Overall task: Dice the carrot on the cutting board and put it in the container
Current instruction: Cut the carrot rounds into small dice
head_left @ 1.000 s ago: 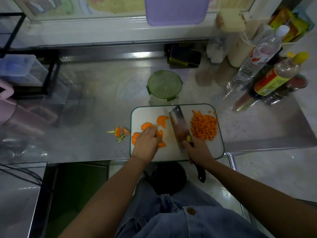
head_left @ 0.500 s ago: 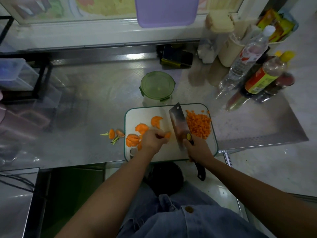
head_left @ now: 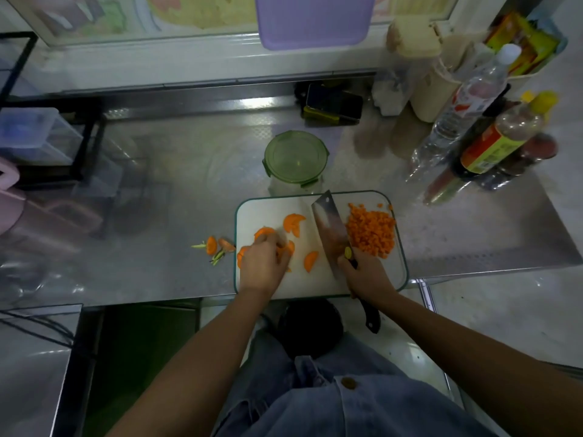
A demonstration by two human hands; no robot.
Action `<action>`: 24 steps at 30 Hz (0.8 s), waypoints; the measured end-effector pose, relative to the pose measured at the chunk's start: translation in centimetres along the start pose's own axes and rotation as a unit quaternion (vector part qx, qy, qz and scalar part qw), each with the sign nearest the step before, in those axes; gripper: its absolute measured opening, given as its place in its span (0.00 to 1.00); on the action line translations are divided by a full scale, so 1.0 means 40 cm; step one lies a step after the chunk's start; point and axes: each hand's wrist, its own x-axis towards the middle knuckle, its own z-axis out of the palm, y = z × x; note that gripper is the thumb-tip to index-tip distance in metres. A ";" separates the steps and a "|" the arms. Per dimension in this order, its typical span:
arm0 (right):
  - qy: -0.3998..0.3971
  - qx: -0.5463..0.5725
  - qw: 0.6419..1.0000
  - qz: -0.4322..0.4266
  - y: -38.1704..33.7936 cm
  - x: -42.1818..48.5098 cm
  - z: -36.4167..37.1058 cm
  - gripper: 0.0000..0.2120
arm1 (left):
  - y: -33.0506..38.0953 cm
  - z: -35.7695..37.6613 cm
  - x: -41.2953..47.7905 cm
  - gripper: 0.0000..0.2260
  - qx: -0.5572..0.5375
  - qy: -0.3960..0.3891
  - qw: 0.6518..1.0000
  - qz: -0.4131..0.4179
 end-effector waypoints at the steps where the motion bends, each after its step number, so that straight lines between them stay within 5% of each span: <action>1: 0.003 -0.003 1.000 -0.001 -0.002 0.005 0.003 0.14 | -0.015 -0.008 -0.003 0.08 0.010 0.001 1.000 -0.001; 10: -0.009 -0.004 0.999 -0.039 -0.020 0.015 0.012 0.06 | -0.010 -0.001 -0.010 0.21 0.090 -0.034 0.992 -0.078; 19: -0.002 0.005 0.998 -0.055 -0.010 0.010 0.008 0.04 | 0.004 -0.001 0.015 0.18 0.197 -0.036 0.980 -0.013; 24: -0.017 -0.010 0.999 -0.027 -0.004 0.016 0.008 0.14 | -0.004 0.008 0.025 0.20 0.197 -0.026 0.980 -0.025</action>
